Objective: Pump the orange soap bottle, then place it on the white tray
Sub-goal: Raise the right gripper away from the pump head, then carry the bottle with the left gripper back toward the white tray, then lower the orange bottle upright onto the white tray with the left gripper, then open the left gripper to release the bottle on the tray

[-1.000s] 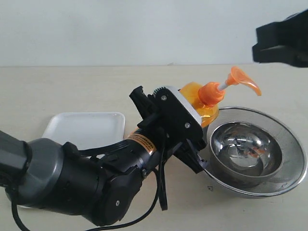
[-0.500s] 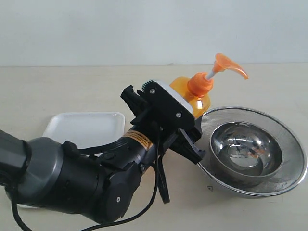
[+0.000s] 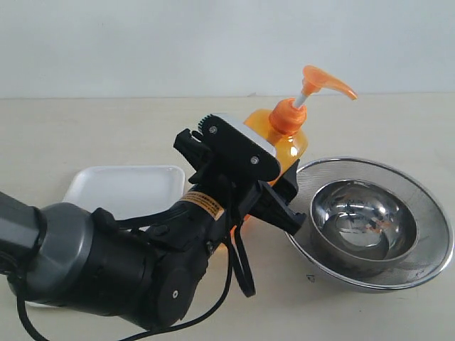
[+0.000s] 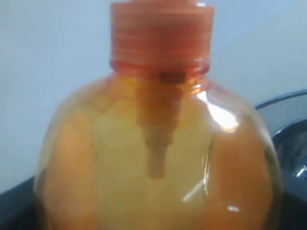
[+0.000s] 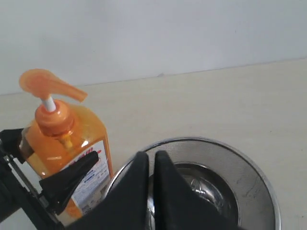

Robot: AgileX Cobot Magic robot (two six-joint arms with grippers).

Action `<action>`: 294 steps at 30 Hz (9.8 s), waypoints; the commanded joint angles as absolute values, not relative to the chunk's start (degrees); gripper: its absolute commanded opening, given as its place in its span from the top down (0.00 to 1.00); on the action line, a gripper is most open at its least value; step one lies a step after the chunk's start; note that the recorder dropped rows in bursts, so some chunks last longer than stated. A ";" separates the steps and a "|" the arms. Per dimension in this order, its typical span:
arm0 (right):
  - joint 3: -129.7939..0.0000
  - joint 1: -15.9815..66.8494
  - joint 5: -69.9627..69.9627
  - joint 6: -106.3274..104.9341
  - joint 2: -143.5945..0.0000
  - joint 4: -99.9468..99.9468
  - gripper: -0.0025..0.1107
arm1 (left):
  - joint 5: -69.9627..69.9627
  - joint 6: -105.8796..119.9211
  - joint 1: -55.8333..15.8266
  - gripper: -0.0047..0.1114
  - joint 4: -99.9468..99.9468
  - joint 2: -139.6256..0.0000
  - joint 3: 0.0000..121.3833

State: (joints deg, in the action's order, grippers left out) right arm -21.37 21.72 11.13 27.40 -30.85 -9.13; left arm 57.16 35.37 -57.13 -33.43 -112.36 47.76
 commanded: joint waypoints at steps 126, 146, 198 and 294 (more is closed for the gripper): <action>0.00 9.16 18.95 -9.19 0.00 -0.56 0.98 | 69.96 19.34 -45.74 0.92 -46.17 -84.15 20.22; 0.00 9.16 18.95 -9.07 0.00 -0.56 0.98 | 69.96 14.52 -40.49 0.92 -42.19 -93.50 24.45; 0.00 9.16 18.95 -8.93 0.00 -0.56 0.98 | 69.96 13.40 -38.92 0.25 -43.04 -98.35 25.34; 0.00 9.16 18.95 -8.93 0.00 -0.56 0.98 | 48.16 20.50 -38.92 0.07 -39.32 -79.38 18.18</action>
